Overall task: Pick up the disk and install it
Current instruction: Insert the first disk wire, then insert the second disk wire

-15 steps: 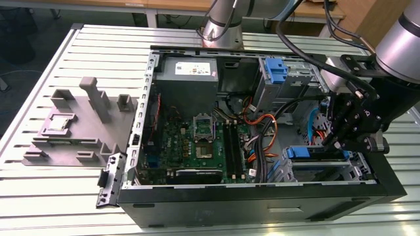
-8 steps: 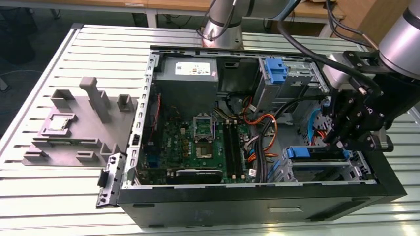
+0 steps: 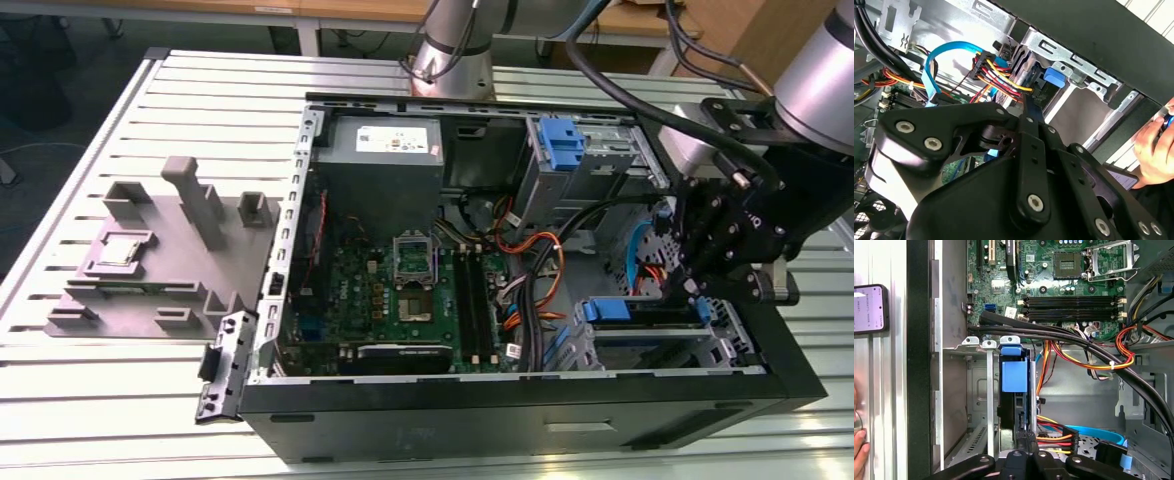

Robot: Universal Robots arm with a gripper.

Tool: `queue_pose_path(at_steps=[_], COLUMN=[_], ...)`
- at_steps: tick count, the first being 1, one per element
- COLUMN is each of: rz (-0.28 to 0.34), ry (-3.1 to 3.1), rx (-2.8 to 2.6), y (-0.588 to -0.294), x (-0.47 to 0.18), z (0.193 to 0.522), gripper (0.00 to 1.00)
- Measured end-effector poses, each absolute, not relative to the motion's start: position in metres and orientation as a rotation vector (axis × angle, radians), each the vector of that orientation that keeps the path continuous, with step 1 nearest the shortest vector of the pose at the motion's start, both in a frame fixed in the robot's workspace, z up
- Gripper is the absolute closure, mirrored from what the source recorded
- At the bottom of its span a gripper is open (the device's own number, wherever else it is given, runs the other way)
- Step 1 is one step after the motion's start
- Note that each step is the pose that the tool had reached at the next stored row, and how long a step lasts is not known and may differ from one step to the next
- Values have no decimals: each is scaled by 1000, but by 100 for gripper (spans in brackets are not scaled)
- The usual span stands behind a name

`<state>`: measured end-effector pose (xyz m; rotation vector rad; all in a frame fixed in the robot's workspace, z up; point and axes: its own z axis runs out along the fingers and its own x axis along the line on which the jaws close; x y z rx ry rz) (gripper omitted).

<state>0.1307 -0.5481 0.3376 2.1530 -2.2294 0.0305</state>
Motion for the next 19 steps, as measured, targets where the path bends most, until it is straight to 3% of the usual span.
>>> queue_pose_path(at_steps=[19], rz=[29], ry=[-2230], rx=[2153], y=[-548], x=[130], z=[338], gripper=[90])
